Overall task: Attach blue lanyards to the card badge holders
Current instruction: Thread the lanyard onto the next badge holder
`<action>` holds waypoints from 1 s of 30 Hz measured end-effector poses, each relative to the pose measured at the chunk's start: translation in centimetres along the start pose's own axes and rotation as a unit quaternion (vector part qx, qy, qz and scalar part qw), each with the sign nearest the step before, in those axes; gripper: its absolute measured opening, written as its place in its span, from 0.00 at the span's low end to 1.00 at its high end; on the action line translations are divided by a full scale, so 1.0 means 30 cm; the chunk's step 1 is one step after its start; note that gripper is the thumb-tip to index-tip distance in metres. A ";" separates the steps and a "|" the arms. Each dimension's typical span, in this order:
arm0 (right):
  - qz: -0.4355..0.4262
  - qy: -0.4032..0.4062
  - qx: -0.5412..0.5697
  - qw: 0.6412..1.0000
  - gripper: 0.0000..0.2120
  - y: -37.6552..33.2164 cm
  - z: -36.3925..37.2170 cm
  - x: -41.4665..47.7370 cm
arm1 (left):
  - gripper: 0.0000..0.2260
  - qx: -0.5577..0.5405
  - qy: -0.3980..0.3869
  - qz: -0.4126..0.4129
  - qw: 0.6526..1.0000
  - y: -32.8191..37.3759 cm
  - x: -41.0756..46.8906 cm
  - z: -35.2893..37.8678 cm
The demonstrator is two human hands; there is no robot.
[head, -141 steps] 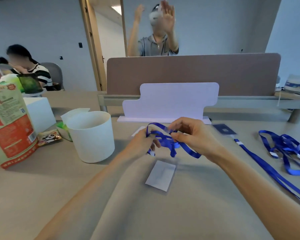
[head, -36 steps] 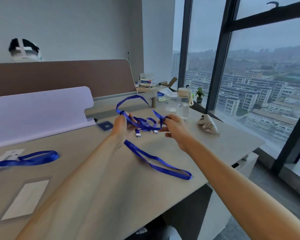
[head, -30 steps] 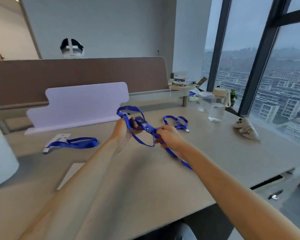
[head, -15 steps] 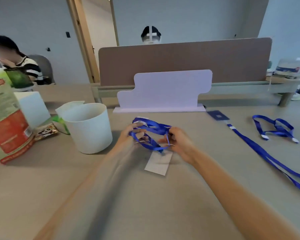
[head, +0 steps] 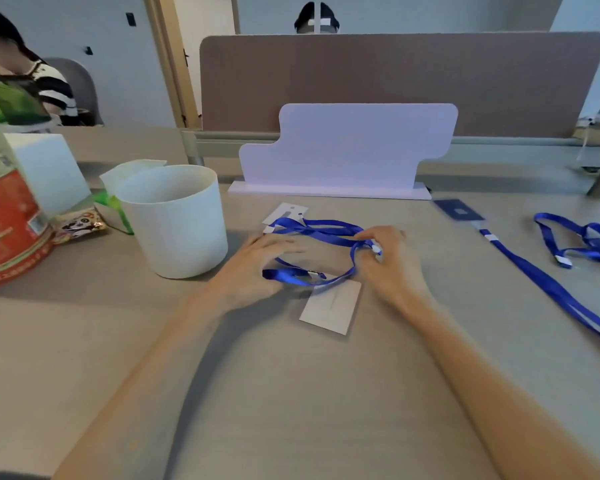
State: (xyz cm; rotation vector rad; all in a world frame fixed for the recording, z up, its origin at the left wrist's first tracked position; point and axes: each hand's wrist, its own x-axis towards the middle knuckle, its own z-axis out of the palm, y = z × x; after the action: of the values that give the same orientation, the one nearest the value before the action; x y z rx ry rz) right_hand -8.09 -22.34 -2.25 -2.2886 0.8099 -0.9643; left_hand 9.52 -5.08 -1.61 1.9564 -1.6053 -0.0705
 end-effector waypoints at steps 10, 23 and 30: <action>-0.163 -0.181 0.022 0.970 0.06 -0.096 -0.014 -0.088 | 0.13 -0.306 0.137 -0.244 0.910 0.080 0.021 -0.006; -0.146 -0.158 -0.092 0.972 0.09 -0.090 0.092 -0.036 | 0.10 -0.378 0.168 -0.338 0.845 0.074 0.029 -0.017; 0.002 -0.180 0.242 0.953 0.08 -0.125 -0.042 -0.049 | 0.31 -0.021 0.205 -0.231 0.951 0.025 0.007 0.015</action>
State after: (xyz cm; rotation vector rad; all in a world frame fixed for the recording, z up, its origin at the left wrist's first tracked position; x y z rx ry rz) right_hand -8.67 -19.05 0.33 -1.9425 0.3711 -0.6253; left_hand 8.73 -5.52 -1.56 2.1059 -0.8597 0.1098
